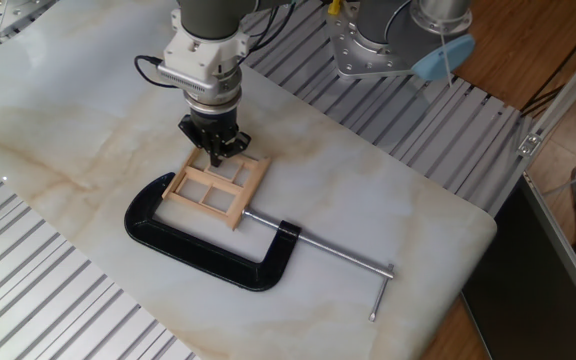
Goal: Close a sliding window
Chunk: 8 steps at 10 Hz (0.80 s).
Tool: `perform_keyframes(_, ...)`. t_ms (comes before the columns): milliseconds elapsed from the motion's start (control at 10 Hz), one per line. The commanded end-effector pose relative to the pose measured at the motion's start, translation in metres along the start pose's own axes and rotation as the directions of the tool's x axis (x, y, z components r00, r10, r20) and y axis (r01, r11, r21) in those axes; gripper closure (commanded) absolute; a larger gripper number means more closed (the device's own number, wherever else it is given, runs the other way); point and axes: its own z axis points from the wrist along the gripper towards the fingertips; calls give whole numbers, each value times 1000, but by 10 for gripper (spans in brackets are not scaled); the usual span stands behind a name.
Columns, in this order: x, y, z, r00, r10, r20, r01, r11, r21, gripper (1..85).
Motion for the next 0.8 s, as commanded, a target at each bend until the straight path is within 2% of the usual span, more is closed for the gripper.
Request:
perform_keyframes(0, -1, -3, -1, 1000, -3, 7, 3, 1000, -10, 850)
perform_keyframes(700, -1, -11, 0, 999, -32, 13, 32, 999, -8, 850)
